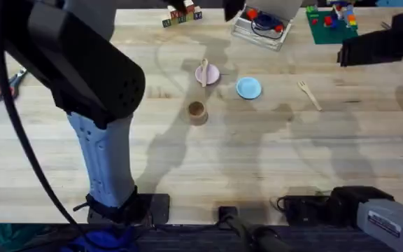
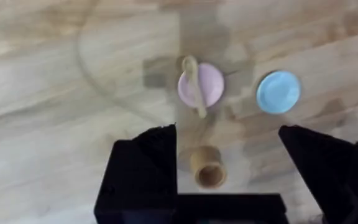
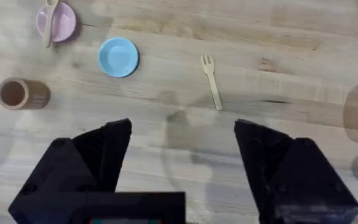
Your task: Pick up a utensil and set it on the pink plate, then put the other utensil in the container.
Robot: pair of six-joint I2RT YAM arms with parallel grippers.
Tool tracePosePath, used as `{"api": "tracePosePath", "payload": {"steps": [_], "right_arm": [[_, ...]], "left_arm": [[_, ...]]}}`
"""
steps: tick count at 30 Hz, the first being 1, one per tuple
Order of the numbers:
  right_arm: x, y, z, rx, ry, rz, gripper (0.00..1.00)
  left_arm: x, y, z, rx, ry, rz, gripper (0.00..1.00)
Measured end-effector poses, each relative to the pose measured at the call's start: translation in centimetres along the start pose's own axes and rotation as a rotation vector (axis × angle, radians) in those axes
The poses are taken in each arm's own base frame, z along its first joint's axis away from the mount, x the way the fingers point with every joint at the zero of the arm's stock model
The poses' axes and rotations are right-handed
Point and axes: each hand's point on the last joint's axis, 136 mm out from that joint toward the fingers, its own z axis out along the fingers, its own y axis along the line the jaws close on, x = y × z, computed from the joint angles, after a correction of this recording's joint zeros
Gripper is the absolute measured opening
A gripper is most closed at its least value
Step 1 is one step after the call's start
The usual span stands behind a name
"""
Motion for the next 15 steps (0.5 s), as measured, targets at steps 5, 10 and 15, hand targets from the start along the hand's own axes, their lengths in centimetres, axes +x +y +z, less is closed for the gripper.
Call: {"api": "tracePosePath", "payload": {"steps": [5, 10, 15], "right_arm": [[0.0, 0.0, 0.3, -0.001, 0.011, 0.001, 0.996], [0.0, 0.0, 0.6, -0.001, 0.022, 0.001, 0.995], [0.1, 0.0, 0.6, -0.001, 0.024, 0.001, 0.995]], "left_arm": [[2.2, 1.4, -0.2, -0.071, 0.086, 0.027, 0.995], [2.4, 0.9, -0.3, -0.07, 0.089, 0.062, 0.995], [5.3, 0.3, -1.1, -0.07, 0.144, 0.1, 0.995]]}}
